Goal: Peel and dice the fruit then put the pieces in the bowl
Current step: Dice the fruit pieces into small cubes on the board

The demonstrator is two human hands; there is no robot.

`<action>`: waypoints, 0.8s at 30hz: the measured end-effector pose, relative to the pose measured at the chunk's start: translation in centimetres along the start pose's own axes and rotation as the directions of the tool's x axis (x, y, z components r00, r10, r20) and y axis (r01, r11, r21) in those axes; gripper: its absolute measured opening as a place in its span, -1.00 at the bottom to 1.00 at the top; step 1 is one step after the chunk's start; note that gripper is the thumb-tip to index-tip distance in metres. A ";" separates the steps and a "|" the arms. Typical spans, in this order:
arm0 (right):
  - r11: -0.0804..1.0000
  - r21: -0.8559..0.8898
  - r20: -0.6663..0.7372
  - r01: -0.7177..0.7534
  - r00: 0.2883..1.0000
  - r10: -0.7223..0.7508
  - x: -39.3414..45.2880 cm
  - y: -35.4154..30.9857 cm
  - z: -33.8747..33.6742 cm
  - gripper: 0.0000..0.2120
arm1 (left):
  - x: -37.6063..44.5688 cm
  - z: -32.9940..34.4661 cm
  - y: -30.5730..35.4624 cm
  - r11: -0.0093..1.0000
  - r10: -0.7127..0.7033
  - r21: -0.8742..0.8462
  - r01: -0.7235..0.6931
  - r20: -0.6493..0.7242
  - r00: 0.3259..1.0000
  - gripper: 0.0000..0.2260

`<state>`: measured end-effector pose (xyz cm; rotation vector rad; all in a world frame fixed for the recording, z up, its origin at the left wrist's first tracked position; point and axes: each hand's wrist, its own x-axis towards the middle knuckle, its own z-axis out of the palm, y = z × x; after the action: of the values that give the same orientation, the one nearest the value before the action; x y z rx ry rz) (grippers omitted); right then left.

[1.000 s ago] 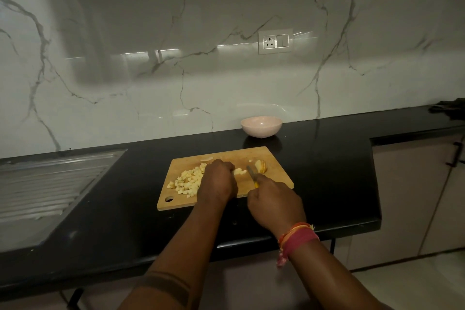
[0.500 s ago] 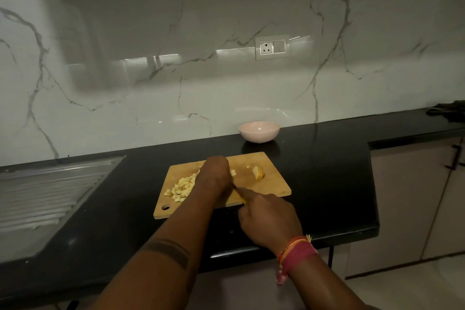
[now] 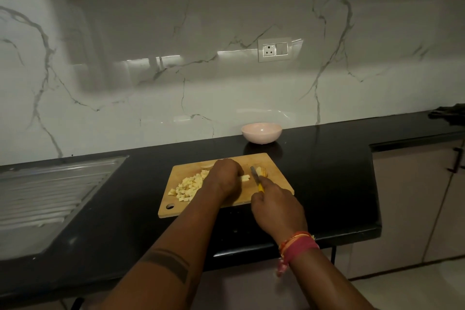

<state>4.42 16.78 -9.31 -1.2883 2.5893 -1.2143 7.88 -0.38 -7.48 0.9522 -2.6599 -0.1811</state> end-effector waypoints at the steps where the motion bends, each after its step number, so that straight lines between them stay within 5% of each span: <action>1: 1.000 -0.006 -0.002 -0.006 1.000 0.006 0.0 0.0 0.0 -0.47 | -0.3 0.1 0.0 1.000 0.006 -0.006 -0.006 -0.009 1.000 -0.69; 10: 0.984 -0.171 0.046 0.052 0.998 -0.045 -0.1 -0.1 1.0 -0.43 | -1.7 2.2 -1.2 0.992 0.010 -0.118 -0.034 -0.198 0.980 -0.78; 24: 0.977 -0.183 0.020 0.111 0.994 -0.109 -0.5 0.0 0.9 -0.45 | -1.9 2.2 -0.8 0.999 0.047 0.012 -0.046 -0.175 0.983 -0.78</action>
<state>5.01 16.54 -10.10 -1.4833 2.7112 -0.9969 9.02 0.18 -10.22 0.8654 -2.5198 -0.0724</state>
